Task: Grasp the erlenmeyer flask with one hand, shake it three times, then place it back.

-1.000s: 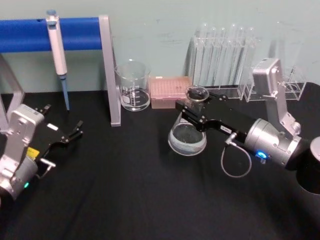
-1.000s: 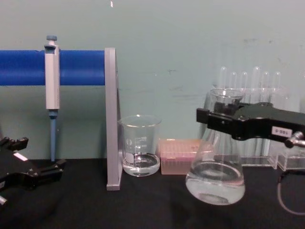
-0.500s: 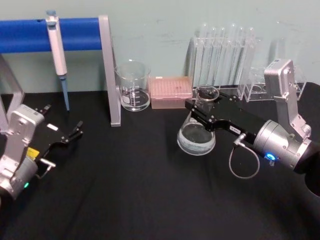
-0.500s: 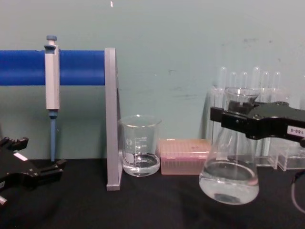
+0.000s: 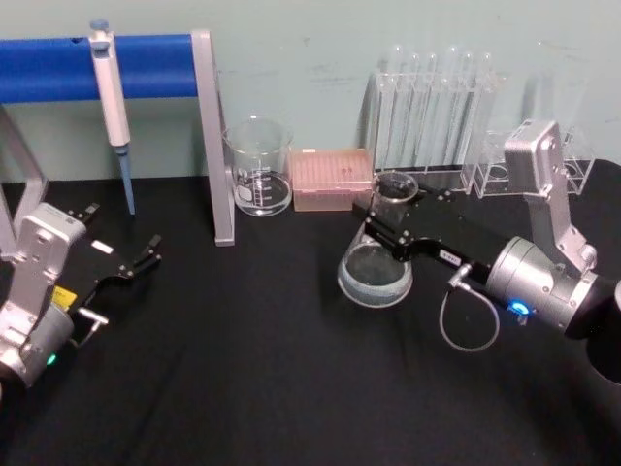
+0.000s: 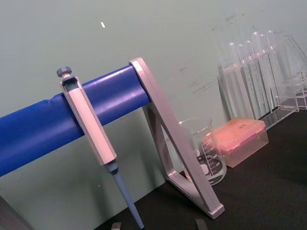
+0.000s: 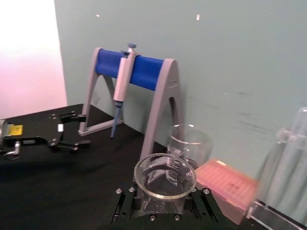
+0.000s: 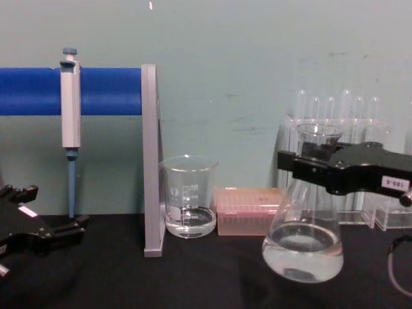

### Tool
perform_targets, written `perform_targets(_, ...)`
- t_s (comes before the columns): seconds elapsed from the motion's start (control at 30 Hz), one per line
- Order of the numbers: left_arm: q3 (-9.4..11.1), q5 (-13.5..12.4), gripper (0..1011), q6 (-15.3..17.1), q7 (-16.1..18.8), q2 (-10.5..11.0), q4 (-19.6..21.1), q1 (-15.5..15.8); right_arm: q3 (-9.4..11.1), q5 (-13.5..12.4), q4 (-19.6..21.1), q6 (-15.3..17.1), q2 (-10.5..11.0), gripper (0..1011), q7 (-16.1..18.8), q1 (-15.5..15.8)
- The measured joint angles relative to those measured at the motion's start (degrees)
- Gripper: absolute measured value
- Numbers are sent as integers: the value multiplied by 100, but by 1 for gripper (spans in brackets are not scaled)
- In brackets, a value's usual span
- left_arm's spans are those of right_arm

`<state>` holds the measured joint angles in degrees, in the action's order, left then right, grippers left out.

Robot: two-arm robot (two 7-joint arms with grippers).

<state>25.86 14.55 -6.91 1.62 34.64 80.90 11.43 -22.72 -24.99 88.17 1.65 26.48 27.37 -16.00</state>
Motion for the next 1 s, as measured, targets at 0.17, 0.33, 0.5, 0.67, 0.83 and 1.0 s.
perform_targets(0.17, 0, 0, 1001, 0, 0, 0, 0, 0, -115, -21, -2, -4, 7, 453, 185, -26)
perform_targets(0.33, 0, 0, 1001, 0, 0, 0, 0, 0, -264, -72, 13, -11, 32, 453, 394, -53)
perform_targets(0.5, 0, 0, 1001, 0, 0, 0, 0, 0, -427, -157, 24, -82, 91, 453, 673, -102)
perform_targets(0.67, 0, 0, 1001, 0, 0, 0, 0, 0, -599, -224, 30, -190, 166, 453, 978, -163)
perform_targets(0.83, 0, 0, 1001, 0, 0, 0, 0, 0, -785, -300, 36, -286, 233, 453, 1262, -240)
perform_targets(1.0, 0, 0, 1001, 0, 0, 0, 0, 0, -969, -358, 37, -357, 285, 453, 1500, -325)
